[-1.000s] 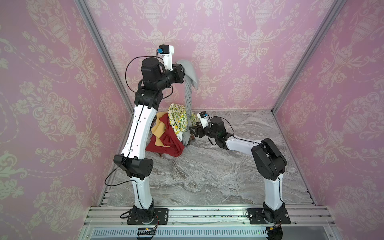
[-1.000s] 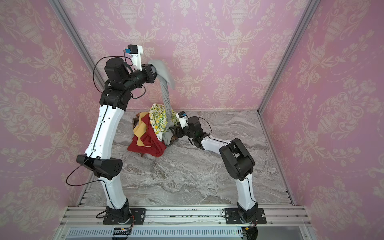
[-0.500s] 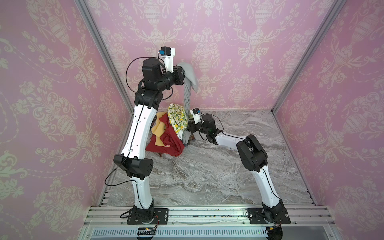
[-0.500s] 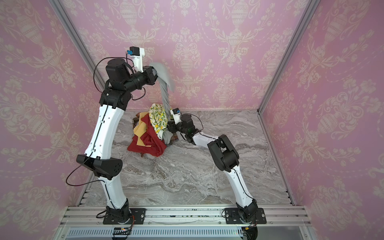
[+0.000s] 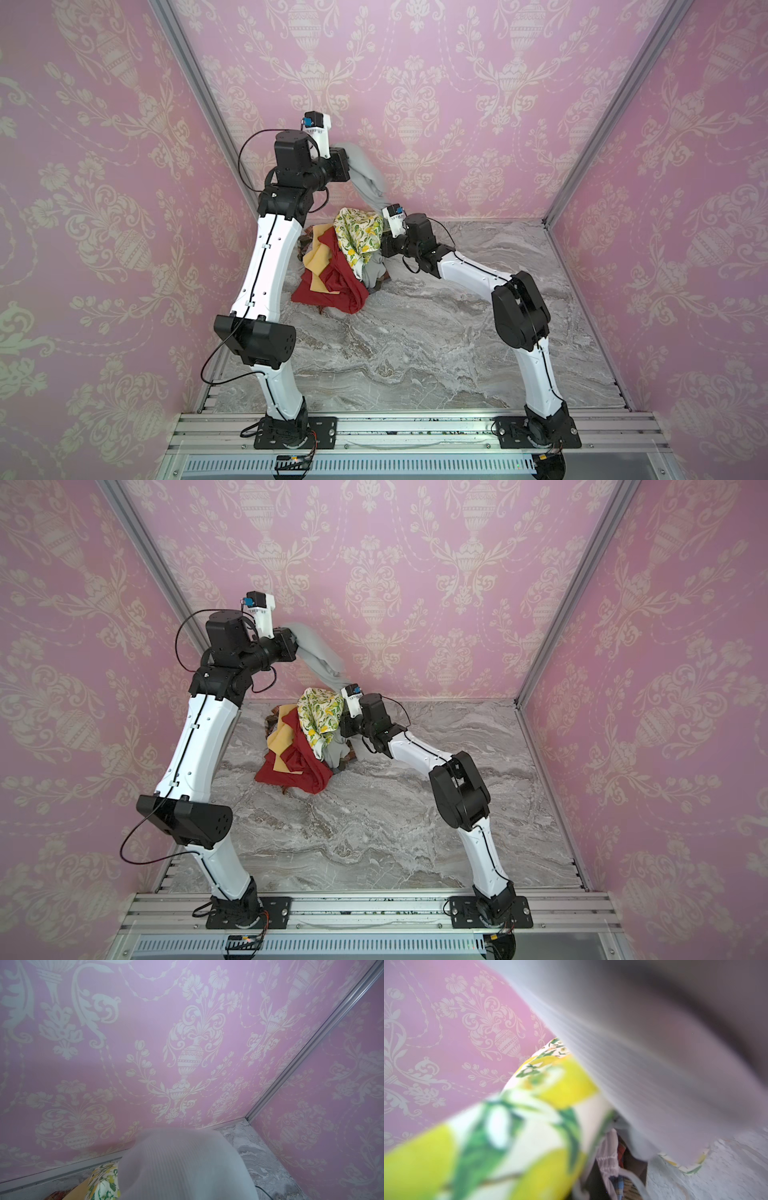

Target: Pick out a specific cloth from the pile

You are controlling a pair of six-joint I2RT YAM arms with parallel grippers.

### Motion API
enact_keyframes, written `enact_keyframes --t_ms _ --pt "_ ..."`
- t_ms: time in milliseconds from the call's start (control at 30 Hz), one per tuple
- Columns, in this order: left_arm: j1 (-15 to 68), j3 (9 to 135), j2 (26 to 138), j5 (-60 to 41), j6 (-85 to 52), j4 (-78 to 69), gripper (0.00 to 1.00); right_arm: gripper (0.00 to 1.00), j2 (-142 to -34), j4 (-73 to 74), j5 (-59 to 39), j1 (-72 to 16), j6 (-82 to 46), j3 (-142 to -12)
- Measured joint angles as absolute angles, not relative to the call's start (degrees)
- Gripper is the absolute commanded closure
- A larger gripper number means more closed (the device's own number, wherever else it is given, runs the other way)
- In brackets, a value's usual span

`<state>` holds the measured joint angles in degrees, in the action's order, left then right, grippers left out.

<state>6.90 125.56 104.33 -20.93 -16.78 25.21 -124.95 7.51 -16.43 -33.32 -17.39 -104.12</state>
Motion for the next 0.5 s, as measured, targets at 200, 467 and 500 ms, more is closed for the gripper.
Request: enact_keyframes --t_ms 200,467,500 --pt "2.0 113.1 100.7 -18.6 -17.9 19.8 1.0 1.0 -124.7 -7.2 -15.8 -33.3 -15.0 -122.7" --pt "-1.3 103.7 98.7 -17.3 -19.6 15.0 1.0 1.0 -129.1 -17.7 -15.4 -33.3 -12.8 -148.9" --pt "-1.3 102.8 98.5 -17.3 -19.7 14.3 1.0 1.0 -129.1 -17.8 -15.1 -33.4 -12.6 -149.5"
